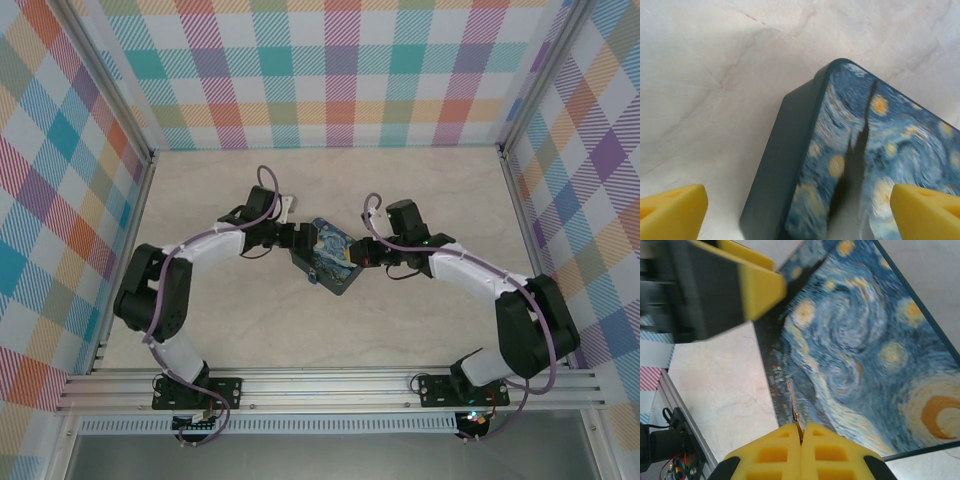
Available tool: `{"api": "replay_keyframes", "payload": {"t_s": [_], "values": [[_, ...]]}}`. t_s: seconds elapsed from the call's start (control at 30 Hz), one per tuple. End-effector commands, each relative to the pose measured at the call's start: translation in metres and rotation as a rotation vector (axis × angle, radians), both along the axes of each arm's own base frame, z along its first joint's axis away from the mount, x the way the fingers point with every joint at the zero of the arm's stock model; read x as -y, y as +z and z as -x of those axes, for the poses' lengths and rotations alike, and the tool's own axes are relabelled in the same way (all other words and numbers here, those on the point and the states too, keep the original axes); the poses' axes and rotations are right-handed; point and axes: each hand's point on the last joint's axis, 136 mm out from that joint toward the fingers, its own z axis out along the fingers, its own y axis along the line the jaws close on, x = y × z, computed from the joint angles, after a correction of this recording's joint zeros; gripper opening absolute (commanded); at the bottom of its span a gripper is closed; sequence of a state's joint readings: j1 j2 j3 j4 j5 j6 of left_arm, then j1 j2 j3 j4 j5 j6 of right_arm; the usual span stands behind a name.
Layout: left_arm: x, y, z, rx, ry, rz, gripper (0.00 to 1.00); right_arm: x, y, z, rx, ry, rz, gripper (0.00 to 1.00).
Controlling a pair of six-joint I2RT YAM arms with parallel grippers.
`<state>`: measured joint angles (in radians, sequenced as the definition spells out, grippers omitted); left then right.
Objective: Unlock the padlock with the key
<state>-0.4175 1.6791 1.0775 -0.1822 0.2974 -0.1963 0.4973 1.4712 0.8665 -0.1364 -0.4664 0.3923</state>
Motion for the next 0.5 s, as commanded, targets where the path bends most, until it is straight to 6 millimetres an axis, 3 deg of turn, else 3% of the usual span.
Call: {"api": "replay_keyframes", "payload": {"t_s": [0.0, 0.1, 0.27, 0.47], "values": [[-0.019, 0.037, 0.01, 0.079, 0.059, -0.009, 1.0, 0.001, -0.01, -0.001, -0.032, -0.022, 0.001, 0.04], [-0.026, 0.047, 0.033, 0.114, 0.065, 0.038, 1.0, 0.0, -0.013, -0.002, -0.034, -0.023, 0.001, 0.04], [-0.01, 0.048, 0.08, 0.161, -0.039, 0.258, 1.0, -0.001, -0.015, -0.003, -0.027, -0.012, 0.003, 0.04], [0.008, 0.035, 0.103, 0.176, -0.151, 0.343, 0.98, -0.003, -0.014, -0.007, -0.002, 0.001, 0.008, 0.04]]}}
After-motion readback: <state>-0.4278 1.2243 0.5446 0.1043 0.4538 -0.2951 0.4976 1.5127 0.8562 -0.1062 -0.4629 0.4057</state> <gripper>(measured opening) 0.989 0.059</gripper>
